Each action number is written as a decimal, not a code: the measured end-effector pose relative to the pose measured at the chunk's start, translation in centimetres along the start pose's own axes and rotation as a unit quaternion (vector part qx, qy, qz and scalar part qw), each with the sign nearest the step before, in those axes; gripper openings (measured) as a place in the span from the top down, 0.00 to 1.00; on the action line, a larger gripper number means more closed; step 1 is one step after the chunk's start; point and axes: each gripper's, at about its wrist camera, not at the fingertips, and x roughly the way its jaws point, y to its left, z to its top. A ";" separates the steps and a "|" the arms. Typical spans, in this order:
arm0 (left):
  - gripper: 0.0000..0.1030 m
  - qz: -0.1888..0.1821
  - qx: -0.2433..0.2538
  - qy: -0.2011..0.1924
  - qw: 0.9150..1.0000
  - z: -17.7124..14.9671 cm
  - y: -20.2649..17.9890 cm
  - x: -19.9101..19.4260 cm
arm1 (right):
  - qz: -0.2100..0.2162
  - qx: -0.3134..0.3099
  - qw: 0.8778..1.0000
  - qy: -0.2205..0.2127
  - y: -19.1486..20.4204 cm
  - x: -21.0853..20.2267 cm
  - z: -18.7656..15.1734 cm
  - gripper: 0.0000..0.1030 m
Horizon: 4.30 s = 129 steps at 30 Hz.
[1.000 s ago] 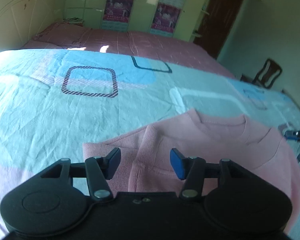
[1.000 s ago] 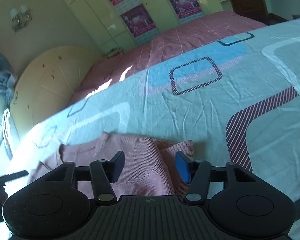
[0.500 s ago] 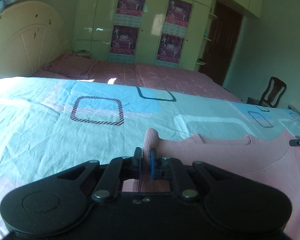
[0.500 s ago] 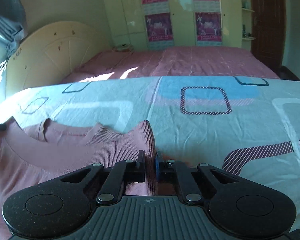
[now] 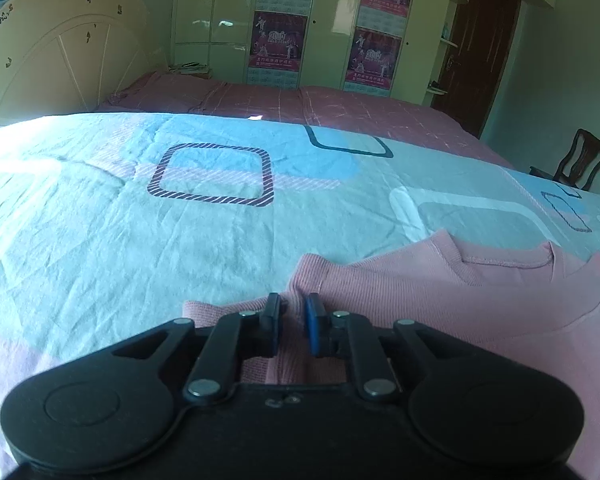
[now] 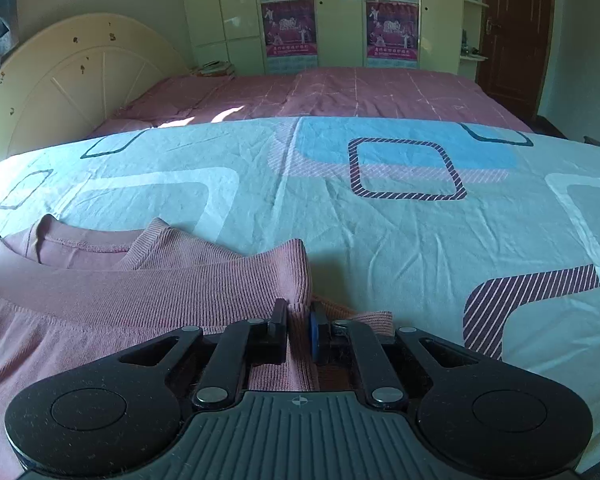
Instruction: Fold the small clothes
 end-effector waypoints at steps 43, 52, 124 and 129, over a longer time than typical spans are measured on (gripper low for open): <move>0.31 -0.048 0.097 -0.050 0.993 -3.6 -9.6 -5.4 | 0.054 -0.062 0.996 -0.034 10.6 -4.5 -2.8 0.37; 0.29 -0.059 0.135 -0.016 0.989 -8.3 -14.4 -5.6 | 0.043 -0.143 0.988 -0.031 14.3 -5.5 -9.4 0.47; 0.25 0.081 0.031 0.007 0.996 -14.8 -5.6 -14.3 | -0.042 -0.030 0.998 0.027 4.2 -13.5 -15.8 0.70; 0.25 0.076 0.024 0.022 0.997 -14.6 -5.1 -14.5 | -0.037 -0.028 0.999 0.027 3.9 -13.4 -15.8 0.70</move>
